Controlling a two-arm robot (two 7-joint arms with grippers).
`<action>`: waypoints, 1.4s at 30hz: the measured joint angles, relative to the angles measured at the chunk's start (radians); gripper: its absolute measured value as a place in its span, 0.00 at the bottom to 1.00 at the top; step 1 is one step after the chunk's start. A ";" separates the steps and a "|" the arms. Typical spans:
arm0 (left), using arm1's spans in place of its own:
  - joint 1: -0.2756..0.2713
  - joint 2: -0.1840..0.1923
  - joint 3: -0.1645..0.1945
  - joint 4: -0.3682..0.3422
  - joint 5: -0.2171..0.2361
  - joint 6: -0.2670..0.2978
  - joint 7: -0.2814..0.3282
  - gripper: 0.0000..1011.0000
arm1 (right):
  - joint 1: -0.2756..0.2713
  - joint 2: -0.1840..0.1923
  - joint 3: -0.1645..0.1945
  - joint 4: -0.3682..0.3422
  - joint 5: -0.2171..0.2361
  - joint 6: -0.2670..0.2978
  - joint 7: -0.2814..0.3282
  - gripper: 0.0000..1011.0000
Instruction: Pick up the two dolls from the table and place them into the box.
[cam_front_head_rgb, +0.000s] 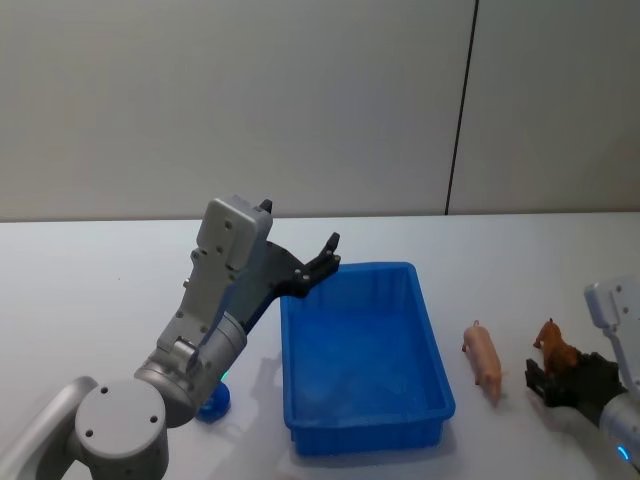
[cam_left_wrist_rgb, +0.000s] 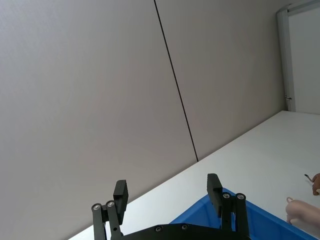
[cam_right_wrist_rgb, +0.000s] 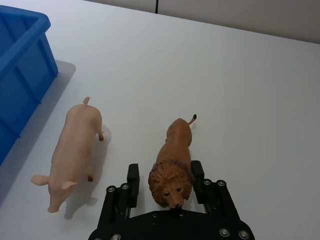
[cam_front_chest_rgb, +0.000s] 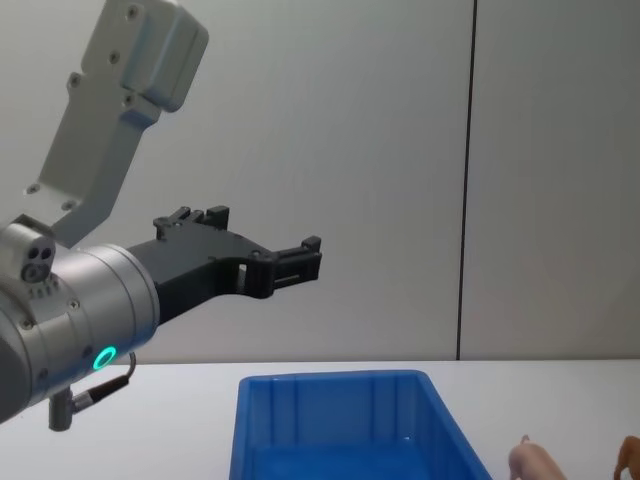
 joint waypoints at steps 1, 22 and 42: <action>0.000 0.000 0.000 0.000 0.000 0.000 0.000 0.99 | 0.001 -0.001 0.000 0.001 0.000 0.000 0.000 0.62; 0.000 0.000 0.000 0.000 0.000 0.000 0.000 0.99 | 0.005 -0.002 0.003 -0.003 -0.004 -0.025 0.002 0.41; 0.000 0.000 0.000 0.000 0.000 0.000 0.000 0.99 | 0.003 0.013 0.034 -0.124 0.018 -0.145 -0.011 0.41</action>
